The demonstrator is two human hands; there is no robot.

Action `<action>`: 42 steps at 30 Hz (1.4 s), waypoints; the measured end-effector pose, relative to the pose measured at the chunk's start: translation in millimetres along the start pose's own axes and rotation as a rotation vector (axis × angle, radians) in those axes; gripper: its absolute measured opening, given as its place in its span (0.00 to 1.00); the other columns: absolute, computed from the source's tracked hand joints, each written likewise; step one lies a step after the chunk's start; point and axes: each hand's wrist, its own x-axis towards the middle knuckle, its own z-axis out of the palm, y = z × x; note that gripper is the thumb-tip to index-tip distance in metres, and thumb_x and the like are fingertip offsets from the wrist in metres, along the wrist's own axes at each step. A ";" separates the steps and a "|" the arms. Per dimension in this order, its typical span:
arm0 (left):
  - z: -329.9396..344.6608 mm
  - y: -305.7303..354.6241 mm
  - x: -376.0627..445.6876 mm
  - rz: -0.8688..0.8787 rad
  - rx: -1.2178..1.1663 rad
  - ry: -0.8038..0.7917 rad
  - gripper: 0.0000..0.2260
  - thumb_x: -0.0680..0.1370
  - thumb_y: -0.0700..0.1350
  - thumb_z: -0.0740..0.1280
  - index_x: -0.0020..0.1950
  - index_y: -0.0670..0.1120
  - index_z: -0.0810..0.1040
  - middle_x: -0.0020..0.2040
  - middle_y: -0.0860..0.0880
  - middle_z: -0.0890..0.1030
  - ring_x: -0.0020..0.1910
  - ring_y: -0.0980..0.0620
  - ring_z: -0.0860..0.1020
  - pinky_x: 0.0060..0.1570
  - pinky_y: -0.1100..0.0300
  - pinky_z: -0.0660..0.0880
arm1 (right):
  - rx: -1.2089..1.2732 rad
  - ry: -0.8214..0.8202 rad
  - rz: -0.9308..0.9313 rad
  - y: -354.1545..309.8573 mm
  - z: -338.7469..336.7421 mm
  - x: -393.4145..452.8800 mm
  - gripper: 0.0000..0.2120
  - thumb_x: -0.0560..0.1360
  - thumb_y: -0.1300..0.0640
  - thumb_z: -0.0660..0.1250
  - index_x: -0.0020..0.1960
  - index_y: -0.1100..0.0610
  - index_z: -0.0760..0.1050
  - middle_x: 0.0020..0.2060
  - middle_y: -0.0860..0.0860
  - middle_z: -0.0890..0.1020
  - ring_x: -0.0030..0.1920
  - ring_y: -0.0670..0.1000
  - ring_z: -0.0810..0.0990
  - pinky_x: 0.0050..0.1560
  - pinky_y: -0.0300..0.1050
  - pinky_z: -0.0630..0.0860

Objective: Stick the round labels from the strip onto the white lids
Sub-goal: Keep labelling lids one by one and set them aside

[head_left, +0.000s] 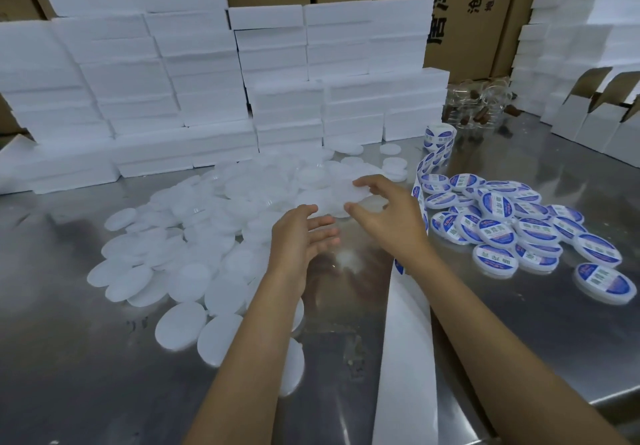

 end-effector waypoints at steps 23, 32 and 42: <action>10.0 -2.8 -9.6 -0.014 0.024 -0.261 0.19 0.78 0.28 0.51 0.59 0.42 0.75 0.59 0.35 0.79 0.58 0.38 0.81 0.53 0.49 0.82 | -0.416 -0.265 0.053 18.7 -40.8 -59.3 0.14 0.73 0.47 0.71 0.58 0.46 0.78 0.57 0.41 0.78 0.61 0.46 0.71 0.59 0.41 0.60; 18.6 -3.7 -13.6 -0.001 0.199 -0.165 0.18 0.81 0.28 0.50 0.64 0.41 0.72 0.64 0.35 0.77 0.64 0.36 0.77 0.56 0.48 0.79 | -0.310 -0.277 0.058 12.3 -41.3 -59.3 0.12 0.72 0.48 0.75 0.55 0.45 0.79 0.51 0.40 0.77 0.54 0.43 0.69 0.62 0.46 0.66; 20.8 -3.5 -14.3 0.134 0.149 -0.175 0.17 0.81 0.30 0.53 0.59 0.45 0.76 0.58 0.39 0.81 0.54 0.40 0.83 0.50 0.51 0.83 | -0.157 -0.299 0.024 8.6 -35.8 -63.3 0.09 0.73 0.56 0.74 0.51 0.48 0.77 0.47 0.40 0.80 0.52 0.44 0.78 0.61 0.51 0.75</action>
